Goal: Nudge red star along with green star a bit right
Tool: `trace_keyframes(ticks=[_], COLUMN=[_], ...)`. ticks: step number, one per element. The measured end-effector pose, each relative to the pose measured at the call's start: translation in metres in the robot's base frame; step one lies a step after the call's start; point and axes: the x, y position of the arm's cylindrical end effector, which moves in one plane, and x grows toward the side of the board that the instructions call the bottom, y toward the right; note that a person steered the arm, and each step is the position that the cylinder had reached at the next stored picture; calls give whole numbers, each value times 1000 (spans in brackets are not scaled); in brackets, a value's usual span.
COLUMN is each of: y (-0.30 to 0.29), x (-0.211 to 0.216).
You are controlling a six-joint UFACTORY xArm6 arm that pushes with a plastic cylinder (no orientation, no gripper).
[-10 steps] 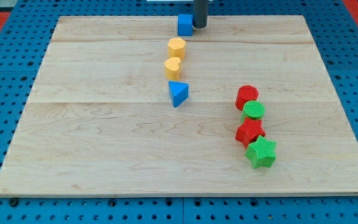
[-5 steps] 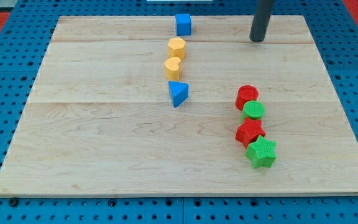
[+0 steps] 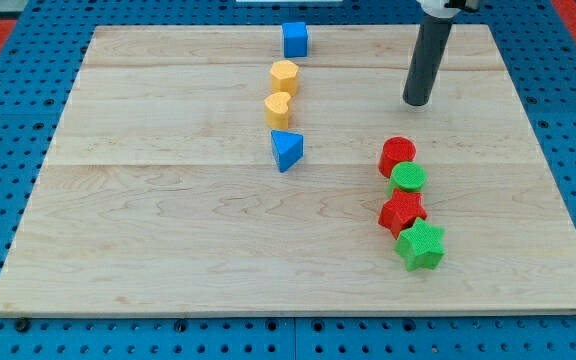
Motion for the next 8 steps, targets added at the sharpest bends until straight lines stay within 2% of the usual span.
trace_keyframes(ticks=[2, 3, 4, 6, 7, 8], y=[3, 3, 42, 27, 1, 7], x=[48, 54, 63, 109, 111, 111])
